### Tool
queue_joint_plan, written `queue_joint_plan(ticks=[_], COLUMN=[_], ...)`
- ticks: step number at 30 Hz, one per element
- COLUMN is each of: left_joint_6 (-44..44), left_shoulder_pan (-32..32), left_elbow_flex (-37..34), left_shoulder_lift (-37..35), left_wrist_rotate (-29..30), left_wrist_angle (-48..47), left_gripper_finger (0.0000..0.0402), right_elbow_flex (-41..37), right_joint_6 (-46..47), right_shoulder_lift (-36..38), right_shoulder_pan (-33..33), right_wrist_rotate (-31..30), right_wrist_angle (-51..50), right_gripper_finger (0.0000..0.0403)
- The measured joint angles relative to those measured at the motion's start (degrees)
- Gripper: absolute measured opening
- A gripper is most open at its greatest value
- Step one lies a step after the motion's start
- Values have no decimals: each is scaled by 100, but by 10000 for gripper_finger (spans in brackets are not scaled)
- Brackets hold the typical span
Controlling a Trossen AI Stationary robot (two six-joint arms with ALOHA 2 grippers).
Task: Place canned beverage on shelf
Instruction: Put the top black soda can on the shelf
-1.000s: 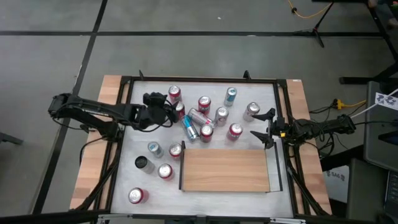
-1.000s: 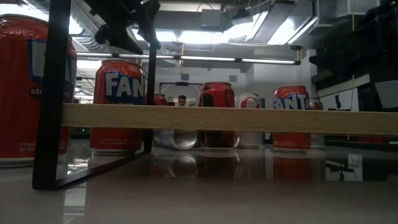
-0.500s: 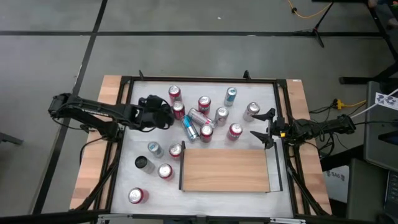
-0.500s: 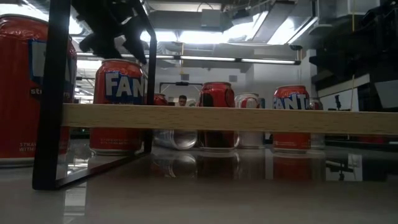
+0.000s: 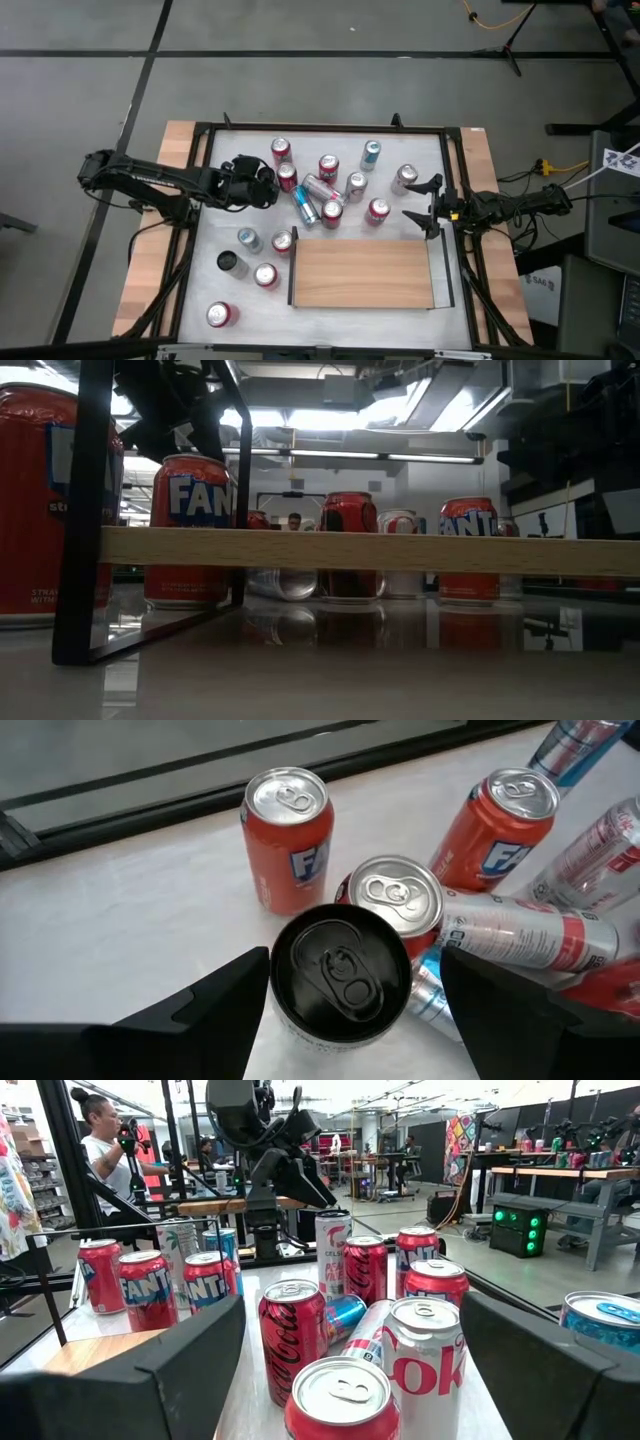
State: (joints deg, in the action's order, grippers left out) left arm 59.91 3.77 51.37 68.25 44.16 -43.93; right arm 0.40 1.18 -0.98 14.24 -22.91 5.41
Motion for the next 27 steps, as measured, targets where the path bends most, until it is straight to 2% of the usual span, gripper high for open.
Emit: queue_joint_plan(ticks=[27], left_joint_6=[-45], left_shoulder_pan=[0], left_elbow_flex=[0], left_shoulder_lift=[28], left_wrist_rotate=[-38], left_wrist_angle=[3], left_gripper_finger=[289], right_elbow_flex=[2], right_joint_6=[0], right_shoulder_lift=[-1], right_shoulder_pan=[0], right_wrist_rotate=[-1], right_wrist_angle=[2], right_gripper_finger=[358])
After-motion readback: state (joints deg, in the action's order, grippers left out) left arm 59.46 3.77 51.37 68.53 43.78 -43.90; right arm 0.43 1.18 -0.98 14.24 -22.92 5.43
